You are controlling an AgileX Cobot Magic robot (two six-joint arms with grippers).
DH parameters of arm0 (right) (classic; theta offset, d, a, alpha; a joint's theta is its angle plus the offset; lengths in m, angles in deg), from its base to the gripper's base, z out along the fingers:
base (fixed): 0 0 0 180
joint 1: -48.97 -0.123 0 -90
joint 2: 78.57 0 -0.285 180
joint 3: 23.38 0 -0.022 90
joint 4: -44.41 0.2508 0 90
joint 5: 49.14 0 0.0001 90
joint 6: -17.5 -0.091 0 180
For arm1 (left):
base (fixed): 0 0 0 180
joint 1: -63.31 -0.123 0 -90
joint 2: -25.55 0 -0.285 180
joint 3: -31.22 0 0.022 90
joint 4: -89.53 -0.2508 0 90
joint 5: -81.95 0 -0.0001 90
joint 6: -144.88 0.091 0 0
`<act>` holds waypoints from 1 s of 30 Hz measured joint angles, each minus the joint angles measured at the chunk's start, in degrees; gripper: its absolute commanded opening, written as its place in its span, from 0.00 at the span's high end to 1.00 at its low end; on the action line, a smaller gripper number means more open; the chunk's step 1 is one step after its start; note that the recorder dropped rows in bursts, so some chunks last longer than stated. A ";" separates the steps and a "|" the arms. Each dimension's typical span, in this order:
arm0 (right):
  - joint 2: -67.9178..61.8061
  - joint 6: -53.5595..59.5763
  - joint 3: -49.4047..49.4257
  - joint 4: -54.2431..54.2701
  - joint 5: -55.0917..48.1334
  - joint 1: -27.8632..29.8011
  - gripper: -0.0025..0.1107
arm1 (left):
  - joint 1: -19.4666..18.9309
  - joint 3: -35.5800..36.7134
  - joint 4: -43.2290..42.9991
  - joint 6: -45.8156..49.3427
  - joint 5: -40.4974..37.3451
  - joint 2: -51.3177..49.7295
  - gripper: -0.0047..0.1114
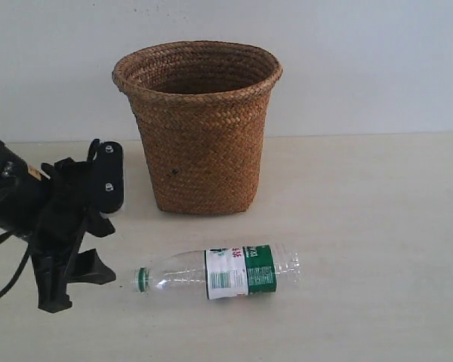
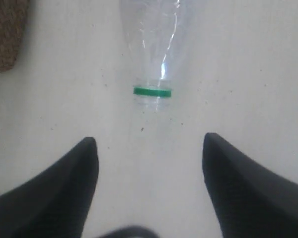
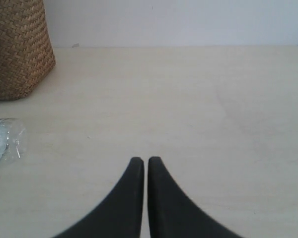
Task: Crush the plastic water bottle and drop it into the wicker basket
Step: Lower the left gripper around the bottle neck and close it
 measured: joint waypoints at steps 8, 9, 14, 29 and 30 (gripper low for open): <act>0.00 0.00 0.00 0.00 0.00 0.00 0.97 | 3.39 0.00 -7.16 0.39 4.81 -3.03 0.49; 0.00 0.00 0.00 0.00 0.00 0.00 0.97 | 3.39 0.00 -7.29 0.39 4.91 -3.78 0.49; 0.00 0.00 0.00 0.00 0.00 0.00 0.97 | 4.02 0.00 -7.30 0.50 6.78 -7.14 0.49; 0.00 0.00 0.00 0.10 0.00 0.00 0.97 | 4.32 0.00 -4.47 2.13 15.69 -15.38 0.49; 0.00 0.00 0.00 0.10 0.00 0.00 0.97 | 4.32 0.00 -4.35 2.22 16.02 -15.48 0.49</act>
